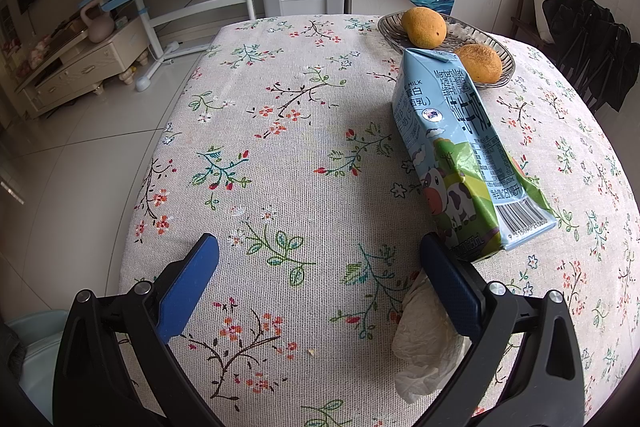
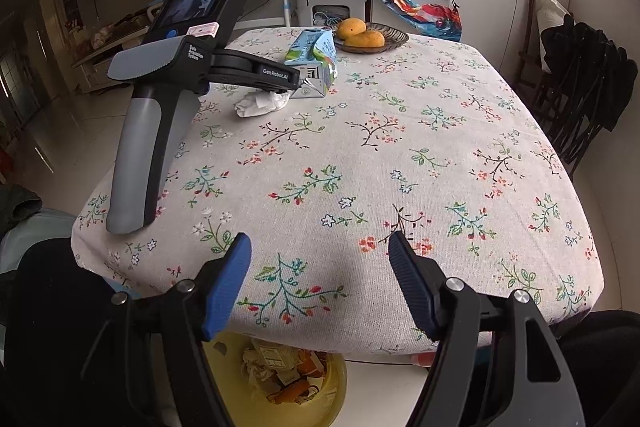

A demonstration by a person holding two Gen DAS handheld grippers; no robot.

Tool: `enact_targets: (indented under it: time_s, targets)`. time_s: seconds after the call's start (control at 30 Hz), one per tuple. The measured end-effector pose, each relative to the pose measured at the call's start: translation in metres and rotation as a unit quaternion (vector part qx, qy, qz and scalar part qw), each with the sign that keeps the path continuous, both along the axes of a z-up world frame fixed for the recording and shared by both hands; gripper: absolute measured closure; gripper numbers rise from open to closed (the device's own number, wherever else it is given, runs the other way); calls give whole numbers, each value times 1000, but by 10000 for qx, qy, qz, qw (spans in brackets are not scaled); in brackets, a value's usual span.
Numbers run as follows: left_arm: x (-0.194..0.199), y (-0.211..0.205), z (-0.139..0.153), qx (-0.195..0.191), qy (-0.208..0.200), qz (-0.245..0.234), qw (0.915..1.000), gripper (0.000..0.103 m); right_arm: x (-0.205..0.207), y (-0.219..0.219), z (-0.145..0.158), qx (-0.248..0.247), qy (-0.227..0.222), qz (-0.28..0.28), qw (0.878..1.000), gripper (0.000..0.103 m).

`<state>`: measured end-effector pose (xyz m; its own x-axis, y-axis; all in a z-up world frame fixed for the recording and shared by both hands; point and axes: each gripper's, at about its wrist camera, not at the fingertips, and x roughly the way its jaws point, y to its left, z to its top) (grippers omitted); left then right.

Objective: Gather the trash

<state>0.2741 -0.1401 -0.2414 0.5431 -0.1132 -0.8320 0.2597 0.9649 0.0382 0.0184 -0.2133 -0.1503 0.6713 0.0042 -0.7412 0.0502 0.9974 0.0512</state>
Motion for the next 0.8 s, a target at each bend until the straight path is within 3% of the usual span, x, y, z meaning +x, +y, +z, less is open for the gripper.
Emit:
enact_targets:
  time_s: [0.8]
  targets:
    - [-1, 1, 0, 0, 0, 0, 10000, 6, -2, 6, 0, -81, -13, 86, 9999, 34]
